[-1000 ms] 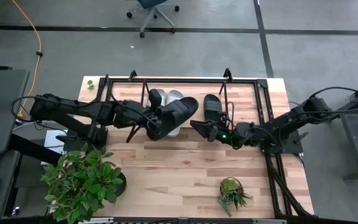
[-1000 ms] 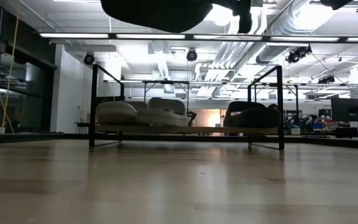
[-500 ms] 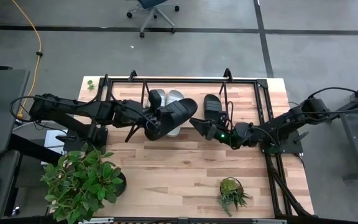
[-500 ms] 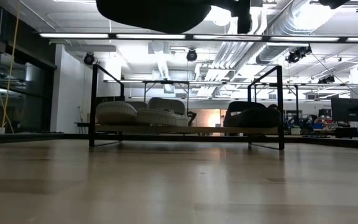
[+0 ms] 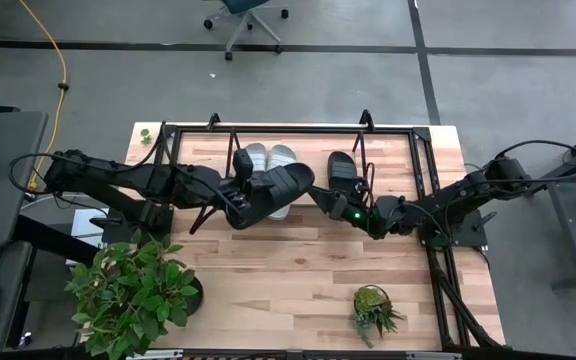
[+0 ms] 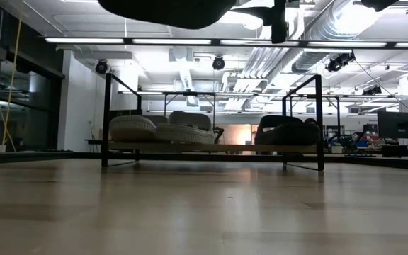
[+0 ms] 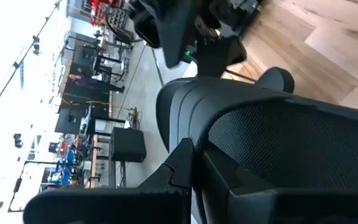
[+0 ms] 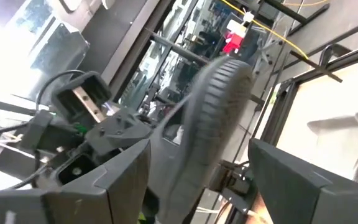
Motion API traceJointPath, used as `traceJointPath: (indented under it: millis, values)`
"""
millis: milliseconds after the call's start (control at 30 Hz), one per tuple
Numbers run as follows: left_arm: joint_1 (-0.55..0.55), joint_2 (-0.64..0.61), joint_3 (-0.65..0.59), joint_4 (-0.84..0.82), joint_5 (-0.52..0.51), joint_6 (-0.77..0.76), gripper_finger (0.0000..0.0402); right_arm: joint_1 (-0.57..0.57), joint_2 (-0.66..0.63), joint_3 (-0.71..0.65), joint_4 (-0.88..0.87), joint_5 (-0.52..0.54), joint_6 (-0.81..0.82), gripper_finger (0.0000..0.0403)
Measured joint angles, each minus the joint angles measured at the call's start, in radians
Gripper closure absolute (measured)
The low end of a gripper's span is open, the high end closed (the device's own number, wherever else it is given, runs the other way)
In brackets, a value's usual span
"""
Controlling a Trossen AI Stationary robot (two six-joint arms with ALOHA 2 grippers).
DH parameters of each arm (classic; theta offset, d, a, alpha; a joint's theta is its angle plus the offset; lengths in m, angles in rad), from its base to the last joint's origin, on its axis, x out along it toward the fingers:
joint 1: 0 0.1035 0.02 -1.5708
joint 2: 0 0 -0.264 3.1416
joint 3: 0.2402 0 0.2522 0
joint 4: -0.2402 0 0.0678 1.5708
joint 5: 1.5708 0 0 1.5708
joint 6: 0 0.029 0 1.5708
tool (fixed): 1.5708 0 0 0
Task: Pick and place slides into the shelf
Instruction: Put the black slide on the shelf
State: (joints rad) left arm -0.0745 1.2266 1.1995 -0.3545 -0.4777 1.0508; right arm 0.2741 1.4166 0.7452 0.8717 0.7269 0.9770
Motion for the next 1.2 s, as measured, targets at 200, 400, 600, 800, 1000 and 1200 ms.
traceJointPath:
  millis: [200,400,600,800,1000,1200]
  values:
    - [-0.018,-0.004,0.000,-0.001,0.025,-0.010,0.0396,-0.002,0.000,0.000,0.000,0.007,-0.009,0.0143]
    - [-0.020,-0.004,0.000,-0.003,0.096,-0.031,0.0396,-0.024,0.000,0.000,0.001,0.000,-0.008,0.0143]
    - [-0.020,-0.004,0.000,-0.005,0.096,-0.034,0.0396,-0.039,0.000,0.000,0.001,-0.029,-0.006,0.0144]
    - [-0.020,-0.004,0.000,-0.007,0.096,-0.034,0.0396,-0.039,0.000,0.000,-0.004,-0.029,-0.007,0.0177]
    - [-0.018,-0.004,0.000,-0.008,0.096,-0.026,0.0396,-0.039,0.000,0.000,-0.006,-0.033,-0.007,0.0247]
    - [-0.018,-0.004,0.000,-0.008,0.096,-0.026,0.0396,-0.039,0.000,0.000,-0.014,-0.047,-0.007,0.0304]
